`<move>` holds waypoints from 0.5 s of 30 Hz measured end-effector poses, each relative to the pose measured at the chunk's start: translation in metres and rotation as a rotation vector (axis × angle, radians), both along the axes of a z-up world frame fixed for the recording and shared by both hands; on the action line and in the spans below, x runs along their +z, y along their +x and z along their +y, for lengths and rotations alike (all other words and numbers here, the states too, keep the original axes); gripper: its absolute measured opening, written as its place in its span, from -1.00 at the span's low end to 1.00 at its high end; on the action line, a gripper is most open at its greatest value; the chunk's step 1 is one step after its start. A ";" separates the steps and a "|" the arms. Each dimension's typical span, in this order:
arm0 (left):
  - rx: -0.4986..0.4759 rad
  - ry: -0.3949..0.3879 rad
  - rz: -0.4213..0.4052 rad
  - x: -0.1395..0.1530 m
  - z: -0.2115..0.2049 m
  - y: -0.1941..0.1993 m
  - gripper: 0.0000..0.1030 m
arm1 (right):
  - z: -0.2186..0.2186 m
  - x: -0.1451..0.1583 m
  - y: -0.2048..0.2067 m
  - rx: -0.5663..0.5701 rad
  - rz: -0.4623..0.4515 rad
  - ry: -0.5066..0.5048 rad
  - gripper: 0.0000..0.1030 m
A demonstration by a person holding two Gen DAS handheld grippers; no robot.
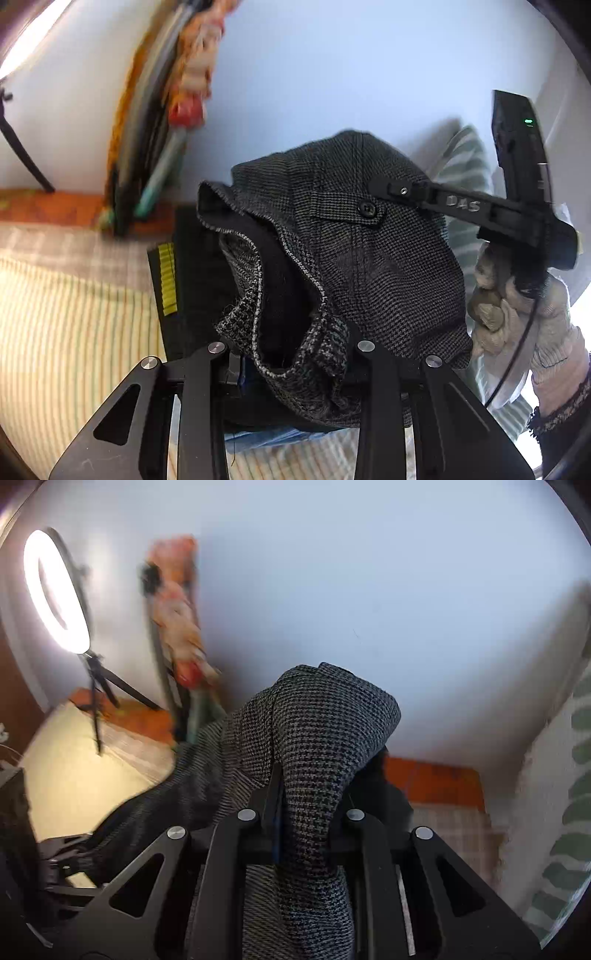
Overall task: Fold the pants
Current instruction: 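Lift the folded shorts with the left tool and carry them onto the clothes stack, then lower the shorts onto the stack and open the left tool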
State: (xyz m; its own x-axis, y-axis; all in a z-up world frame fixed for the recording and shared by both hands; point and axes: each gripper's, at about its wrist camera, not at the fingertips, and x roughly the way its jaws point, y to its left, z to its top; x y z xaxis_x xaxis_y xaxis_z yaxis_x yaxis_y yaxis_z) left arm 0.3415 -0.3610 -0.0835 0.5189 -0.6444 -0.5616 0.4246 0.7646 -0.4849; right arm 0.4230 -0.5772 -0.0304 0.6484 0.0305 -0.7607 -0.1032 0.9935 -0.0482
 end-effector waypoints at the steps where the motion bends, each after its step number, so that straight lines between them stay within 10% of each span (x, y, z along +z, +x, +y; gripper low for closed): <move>1: -0.010 0.010 0.005 -0.002 -0.001 -0.003 -0.35 | -0.004 -0.005 0.000 -0.013 0.007 -0.016 -0.55; 5: -0.030 0.048 -0.014 -0.001 0.005 -0.016 -0.11 | -0.021 -0.005 -0.008 -0.095 -0.017 -0.029 -0.14; 15: 0.005 0.095 -0.194 0.036 0.036 -0.055 -0.08 | 0.003 0.043 -0.039 -0.071 -0.182 0.029 -0.04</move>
